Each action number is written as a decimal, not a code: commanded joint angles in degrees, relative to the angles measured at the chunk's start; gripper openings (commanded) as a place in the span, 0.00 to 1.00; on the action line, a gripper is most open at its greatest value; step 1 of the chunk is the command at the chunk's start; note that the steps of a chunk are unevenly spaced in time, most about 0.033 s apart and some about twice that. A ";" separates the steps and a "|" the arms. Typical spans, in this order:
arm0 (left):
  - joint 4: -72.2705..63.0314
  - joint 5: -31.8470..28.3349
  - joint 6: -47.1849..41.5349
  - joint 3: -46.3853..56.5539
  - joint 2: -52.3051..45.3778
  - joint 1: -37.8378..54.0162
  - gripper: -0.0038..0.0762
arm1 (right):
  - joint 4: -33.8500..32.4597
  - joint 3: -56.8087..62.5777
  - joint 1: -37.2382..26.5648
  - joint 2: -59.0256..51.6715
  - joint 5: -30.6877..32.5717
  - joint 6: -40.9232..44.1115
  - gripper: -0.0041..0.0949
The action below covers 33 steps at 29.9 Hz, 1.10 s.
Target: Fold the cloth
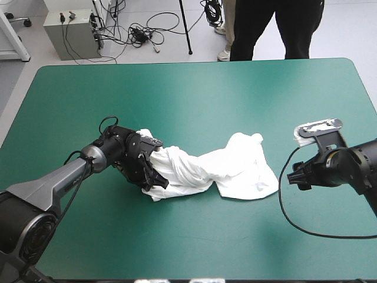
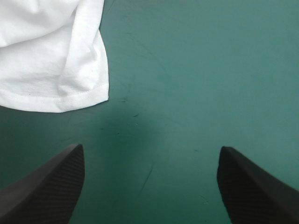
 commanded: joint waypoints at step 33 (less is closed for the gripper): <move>-1.53 -1.03 -0.49 -0.01 -0.06 -0.37 0.04 | 14.62 8.34 4.78 31.96 -19.01 -9.67 0.38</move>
